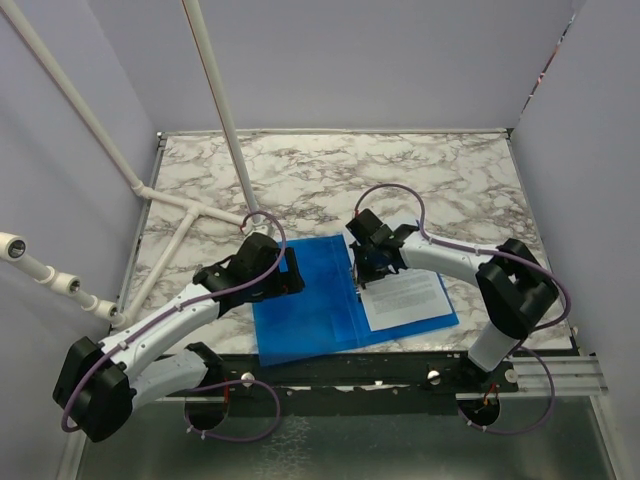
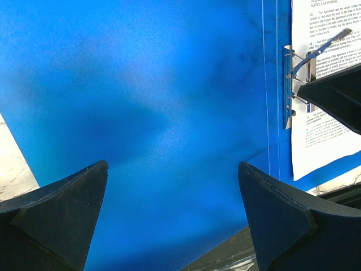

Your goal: Put the files into the folder

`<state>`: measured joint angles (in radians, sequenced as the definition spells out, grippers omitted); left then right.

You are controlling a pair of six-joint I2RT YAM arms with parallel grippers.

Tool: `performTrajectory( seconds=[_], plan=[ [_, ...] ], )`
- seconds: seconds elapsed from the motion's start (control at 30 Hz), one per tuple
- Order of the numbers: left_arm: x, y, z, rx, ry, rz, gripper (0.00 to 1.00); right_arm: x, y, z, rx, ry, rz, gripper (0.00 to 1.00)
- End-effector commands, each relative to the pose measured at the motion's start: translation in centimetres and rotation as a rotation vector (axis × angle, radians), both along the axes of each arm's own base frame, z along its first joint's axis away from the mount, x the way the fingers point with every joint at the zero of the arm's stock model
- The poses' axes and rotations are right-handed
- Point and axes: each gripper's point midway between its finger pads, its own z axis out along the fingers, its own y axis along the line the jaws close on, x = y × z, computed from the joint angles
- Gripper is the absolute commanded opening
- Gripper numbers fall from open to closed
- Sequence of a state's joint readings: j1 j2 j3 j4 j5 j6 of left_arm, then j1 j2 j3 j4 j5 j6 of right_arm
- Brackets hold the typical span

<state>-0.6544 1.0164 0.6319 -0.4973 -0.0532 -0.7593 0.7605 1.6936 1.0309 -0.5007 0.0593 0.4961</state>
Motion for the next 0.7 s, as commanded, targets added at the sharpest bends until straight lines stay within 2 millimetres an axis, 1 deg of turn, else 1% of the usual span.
performTrajectory(
  seconds=[0.0, 0.17, 0.33, 0.4, 0.5, 0.67],
  plan=[
    [0.0, -1.8, 0.7, -0.047, -0.011, -0.025, 0.99, -0.8, -0.6, 1.3, -0.013, -0.016, 0.046, 0.0],
    [-0.7, -3.1, -0.4, -0.025, -0.003, -0.047, 0.99, -1.1, -0.7, 1.5, -0.017, -0.011, 0.072, 0.01],
    [-0.7, -3.3, -2.0, 0.005, 0.017, -0.04, 0.99, -1.7, -0.9, 0.9, -0.015, 0.001, 0.077, 0.02],
    [-0.7, -3.3, -2.4, 0.007, 0.02, -0.037, 0.99, -1.9, -1.0, 0.7, -0.014, 0.004, 0.074, 0.04],
    [-0.6, -3.4, -2.8, 0.013, 0.025, -0.035, 0.99, -2.1, -1.1, 0.3, -0.013, 0.006, 0.066, 0.11],
    [-0.6, -3.4, -3.7, 0.024, 0.038, -0.03, 0.99, -2.2, -1.2, 0.1, -0.007, 0.001, 0.058, 0.2]
  ],
)
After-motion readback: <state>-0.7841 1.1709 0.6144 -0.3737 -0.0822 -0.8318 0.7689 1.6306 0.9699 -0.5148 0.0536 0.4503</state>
